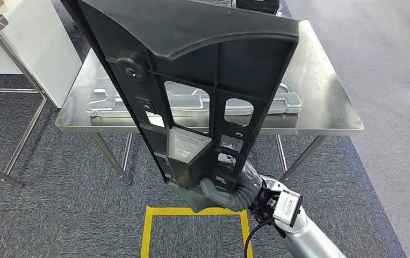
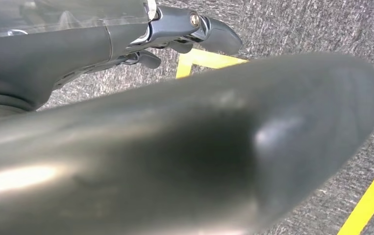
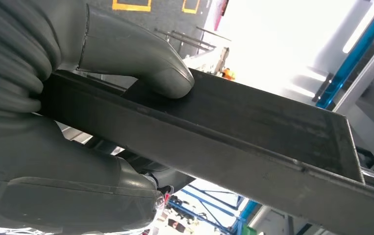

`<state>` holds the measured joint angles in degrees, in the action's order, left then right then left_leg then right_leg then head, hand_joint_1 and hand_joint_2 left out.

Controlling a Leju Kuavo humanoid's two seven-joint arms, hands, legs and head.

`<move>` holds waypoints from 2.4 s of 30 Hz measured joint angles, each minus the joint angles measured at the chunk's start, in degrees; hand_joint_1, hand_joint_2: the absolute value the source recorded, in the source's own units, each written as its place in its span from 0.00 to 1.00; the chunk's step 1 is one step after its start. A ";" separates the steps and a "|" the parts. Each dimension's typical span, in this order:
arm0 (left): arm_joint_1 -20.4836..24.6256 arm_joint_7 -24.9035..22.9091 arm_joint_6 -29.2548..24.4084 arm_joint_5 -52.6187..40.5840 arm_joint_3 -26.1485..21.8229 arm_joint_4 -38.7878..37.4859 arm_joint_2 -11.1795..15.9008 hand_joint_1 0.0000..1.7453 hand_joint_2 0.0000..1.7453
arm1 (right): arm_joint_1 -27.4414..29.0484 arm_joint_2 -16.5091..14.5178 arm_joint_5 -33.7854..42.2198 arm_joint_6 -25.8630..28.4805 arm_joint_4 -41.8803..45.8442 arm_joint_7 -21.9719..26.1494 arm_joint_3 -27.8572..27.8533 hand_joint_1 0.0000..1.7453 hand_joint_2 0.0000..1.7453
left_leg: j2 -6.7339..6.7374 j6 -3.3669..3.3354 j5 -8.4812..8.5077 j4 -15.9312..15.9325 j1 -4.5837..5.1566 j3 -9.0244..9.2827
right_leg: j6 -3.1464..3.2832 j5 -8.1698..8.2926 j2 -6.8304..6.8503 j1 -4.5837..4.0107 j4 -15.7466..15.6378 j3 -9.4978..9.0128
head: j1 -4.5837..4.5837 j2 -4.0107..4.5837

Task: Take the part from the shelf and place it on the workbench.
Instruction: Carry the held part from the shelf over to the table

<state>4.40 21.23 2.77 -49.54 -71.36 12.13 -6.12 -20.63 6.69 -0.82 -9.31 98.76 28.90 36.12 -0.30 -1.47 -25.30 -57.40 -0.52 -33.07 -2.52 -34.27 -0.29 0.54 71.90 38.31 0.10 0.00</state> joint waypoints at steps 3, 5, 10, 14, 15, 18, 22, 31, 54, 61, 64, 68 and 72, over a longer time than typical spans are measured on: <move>-0.13 0.01 0.19 -0.21 -0.01 0.00 0.03 0.00 0.00 | 0.84 0.16 1.75 -0.69 1.10 0.40 -0.16 1.00 1.00 | -0.13 0.00 -0.82 -0.05 0.26 1.07 | 0.40 3.98 0.00 -0.03 -1.58 1.07 | -0.04 0.00; -0.10 0.03 0.36 -0.33 -0.01 -0.01 -0.01 0.00 0.00 | 0.86 0.17 3.79 -2.00 1.82 0.43 -0.23 1.00 1.00 | -0.17 0.25 -1.44 -0.05 0.45 1.83 | 1.28 8.60 0.12 -0.39 -9.90 -2.15 | -0.02 0.01; 0.17 0.18 0.60 -0.95 0.01 -0.01 0.08 0.00 0.00 | 0.59 0.20 8.27 -4.39 2.45 0.22 -0.58 1.00 1.00 | -0.01 1.77 -2.48 0.13 0.49 2.66 | 2.62 9.78 0.16 -0.82 -15.13 -4.45 | -0.02 0.01; 0.26 0.27 0.72 -1.08 0.02 -0.01 0.26 0.00 0.00 | -0.09 0.20 9.54 -5.00 2.54 0.11 -0.73 1.00 1.00 | 0.02 2.83 -7.33 -10.26 0.20 -2.21 | 3.42 9.41 0.28 -0.33 -16.11 -6.04 | 0.11 0.00; 0.21 0.27 0.73 -1.10 0.02 -0.02 0.27 0.00 0.00 | -0.18 0.20 9.75 -5.07 2.51 0.02 -0.72 1.00 1.00 | 0.02 3.05 -8.59 -14.14 0.06 -4.53 | 3.50 9.17 0.29 -0.35 -16.07 -6.22 | 0.12 0.00; 0.08 0.27 0.68 -1.13 0.02 -0.01 0.35 0.00 0.00 | -0.33 0.20 10.38 -5.26 2.38 -0.36 -0.71 1.00 1.00 | 0.05 3.34 -5.53 -14.07 -0.18 -6.25 | 3.36 8.28 0.17 -0.32 -15.87 -7.11 | 0.14 0.00; 0.22 0.28 0.66 -1.16 0.03 0.00 0.50 0.00 0.00 | -1.34 0.20 11.05 -5.77 2.16 -0.56 -0.69 1.00 1.00 | 0.07 2.59 0.92 -0.76 0.00 -0.72 | 2.39 6.81 0.01 -0.53 -15.39 -8.33 | 0.14 0.00; 0.33 0.36 0.43 -1.18 0.03 0.00 0.35 0.00 0.00 | -2.38 0.18 11.28 -5.65 1.54 -0.99 -0.63 1.00 1.00 | 0.01 0.15 -0.32 0.43 -0.04 0.80 | 0.31 0.13 0.08 -0.09 1.34 1.02 | -0.09 0.00; 0.14 -0.27 -0.54 -1.52 0.04 0.00 0.51 0.00 0.00 | -0.44 0.21 10.84 -3.40 1.26 1.90 -1.23 1.00 1.00 | -0.03 1.86 1.16 -0.16 0.36 -1.07 | 2.67 6.11 -0.17 -0.73 -15.36 -8.65 | 0.26 0.01; 0.07 0.15 -0.08 -1.88 0.04 0.00 0.90 0.00 0.00 | 1.21 1.28 9.40 -0.68 3.11 5.33 -4.28 1.00 1.00 | 0.00 0.41 0.05 1.18 -0.23 0.92 | 0.82 0.18 -0.01 -0.07 -0.50 -0.47 | -0.07 0.00; -0.06 0.08 -0.09 -2.01 0.04 0.00 1.02 0.00 0.00 | 3.04 1.67 9.54 -1.32 4.88 6.34 -5.11 1.00 1.00 | -0.11 0.65 -1.13 1.03 -0.26 2.28 | 0.50 4.30 0.03 0.46 -1.37 1.35 | -0.08 0.00; 0.03 -0.02 -0.22 -2.00 0.02 0.00 1.13 0.00 0.00 | 4.22 1.72 10.99 -3.30 7.10 6.79 -5.93 1.00 1.00 | -0.04 1.86 -3.02 0.76 0.03 3.78 | 1.20 10.54 0.66 0.28 -13.83 -3.17 | -0.05 0.00; 0.20 -0.01 -0.21 -2.04 0.02 0.00 1.39 0.00 0.00 | 4.66 1.73 11.75 -4.41 8.30 6.60 -6.46 1.00 1.00 | 0.50 3.17 -4.39 0.10 -0.06 4.22 | 2.78 9.63 0.05 0.21 -14.52 -3.92 | 0.16 0.01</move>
<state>4.60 21.23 2.56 -51.58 -71.34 12.13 -4.73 -15.97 8.41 10.93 -13.72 107.06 35.50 29.66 0.20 1.70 -29.70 -57.30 -0.58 -28.85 0.26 -24.63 -0.24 0.75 57.38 34.40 0.26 0.01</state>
